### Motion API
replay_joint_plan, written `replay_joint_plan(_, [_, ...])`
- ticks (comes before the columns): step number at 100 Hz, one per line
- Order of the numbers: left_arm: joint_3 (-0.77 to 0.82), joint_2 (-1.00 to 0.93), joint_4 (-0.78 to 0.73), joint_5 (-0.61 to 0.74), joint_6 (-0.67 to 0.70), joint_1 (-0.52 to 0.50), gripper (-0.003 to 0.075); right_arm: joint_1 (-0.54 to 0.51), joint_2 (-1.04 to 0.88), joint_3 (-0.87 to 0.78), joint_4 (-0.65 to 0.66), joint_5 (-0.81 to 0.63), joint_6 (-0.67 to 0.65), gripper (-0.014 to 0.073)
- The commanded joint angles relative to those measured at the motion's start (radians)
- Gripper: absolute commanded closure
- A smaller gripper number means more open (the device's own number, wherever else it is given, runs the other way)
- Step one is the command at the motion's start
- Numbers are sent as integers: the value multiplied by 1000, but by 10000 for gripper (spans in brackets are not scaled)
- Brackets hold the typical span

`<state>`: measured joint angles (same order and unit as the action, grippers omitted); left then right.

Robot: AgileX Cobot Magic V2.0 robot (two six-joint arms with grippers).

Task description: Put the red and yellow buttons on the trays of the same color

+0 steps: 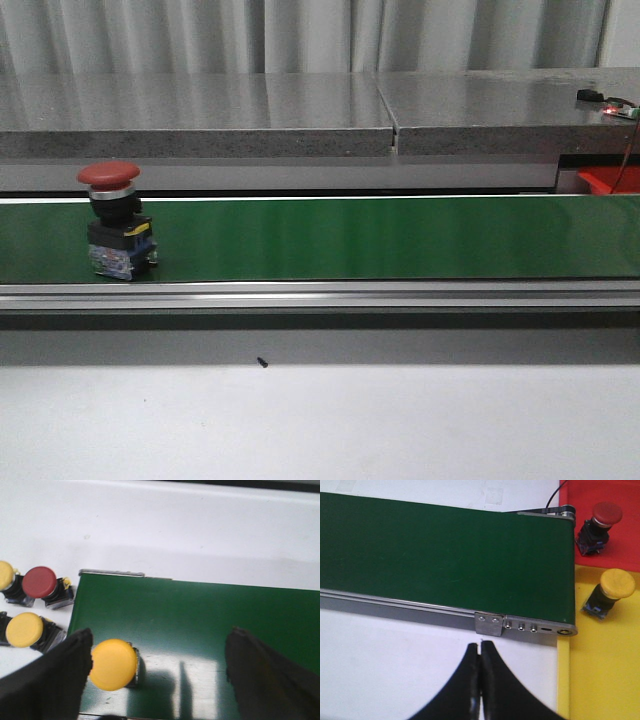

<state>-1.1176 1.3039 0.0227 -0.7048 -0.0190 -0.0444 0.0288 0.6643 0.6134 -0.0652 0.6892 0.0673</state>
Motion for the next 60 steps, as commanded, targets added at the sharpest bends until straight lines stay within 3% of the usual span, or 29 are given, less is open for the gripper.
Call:
replay_joint_plan(1, [-26,-79,28,20,-9,51,333,2,-2,23,-4,-55,3,661])
replay_joint_plan(13, [-24,-141,68,1,-21,112,538,2,-2,23,-4,-55,3,661])
replay_joint_plan(28, [5,-224,79,4,-21,189,735,2,-2,23,-4,-55,3,661])
replay_joint_plan(60, [212,-483,103,39,-21,232,738,2,-2,23,-4,-55,3,661])
